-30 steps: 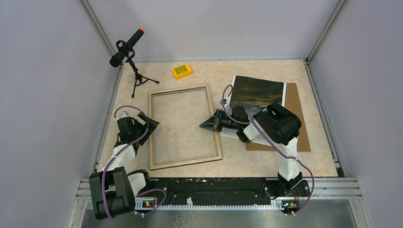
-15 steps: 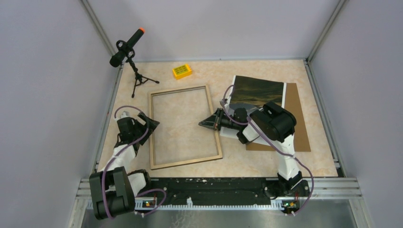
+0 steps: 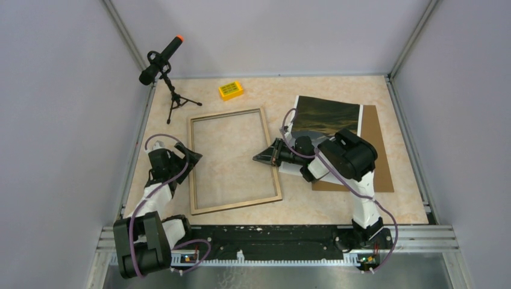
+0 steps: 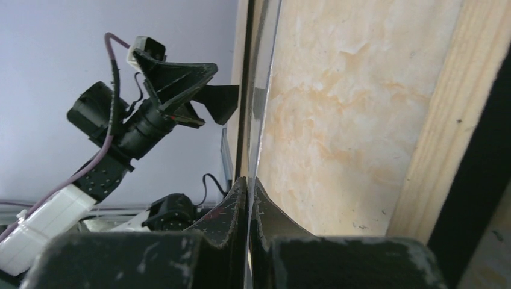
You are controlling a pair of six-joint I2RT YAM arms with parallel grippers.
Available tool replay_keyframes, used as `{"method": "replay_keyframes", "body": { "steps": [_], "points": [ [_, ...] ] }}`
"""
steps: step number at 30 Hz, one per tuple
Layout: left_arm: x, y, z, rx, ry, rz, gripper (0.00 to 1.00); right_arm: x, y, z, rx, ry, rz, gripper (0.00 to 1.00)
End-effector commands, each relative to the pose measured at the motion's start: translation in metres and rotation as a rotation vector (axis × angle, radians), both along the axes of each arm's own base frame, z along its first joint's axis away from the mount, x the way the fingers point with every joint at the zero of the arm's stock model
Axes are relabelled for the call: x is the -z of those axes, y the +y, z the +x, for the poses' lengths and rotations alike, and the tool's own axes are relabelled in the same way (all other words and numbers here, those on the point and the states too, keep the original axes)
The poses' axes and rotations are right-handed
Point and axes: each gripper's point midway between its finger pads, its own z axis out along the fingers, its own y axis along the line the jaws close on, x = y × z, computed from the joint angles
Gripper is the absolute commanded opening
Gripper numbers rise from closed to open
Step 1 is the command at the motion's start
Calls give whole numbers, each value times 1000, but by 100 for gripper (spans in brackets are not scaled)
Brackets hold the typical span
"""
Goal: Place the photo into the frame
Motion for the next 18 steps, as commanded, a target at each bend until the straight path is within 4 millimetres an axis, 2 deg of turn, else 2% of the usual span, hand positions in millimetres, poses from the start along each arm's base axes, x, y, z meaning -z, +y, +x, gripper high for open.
{"method": "replay_keyframes", "body": {
  "steps": [1,13,18],
  "points": [
    [3,-11,-9,29,21,-45,98,-21,6,-1,0,-136,-30,0],
    [2,-15,-11,44,12,-62,98,-22,11,-5,-5,-148,-52,3],
    [6,-13,-13,24,35,-63,98,-17,9,-2,15,-161,-128,10]
  ]
}}
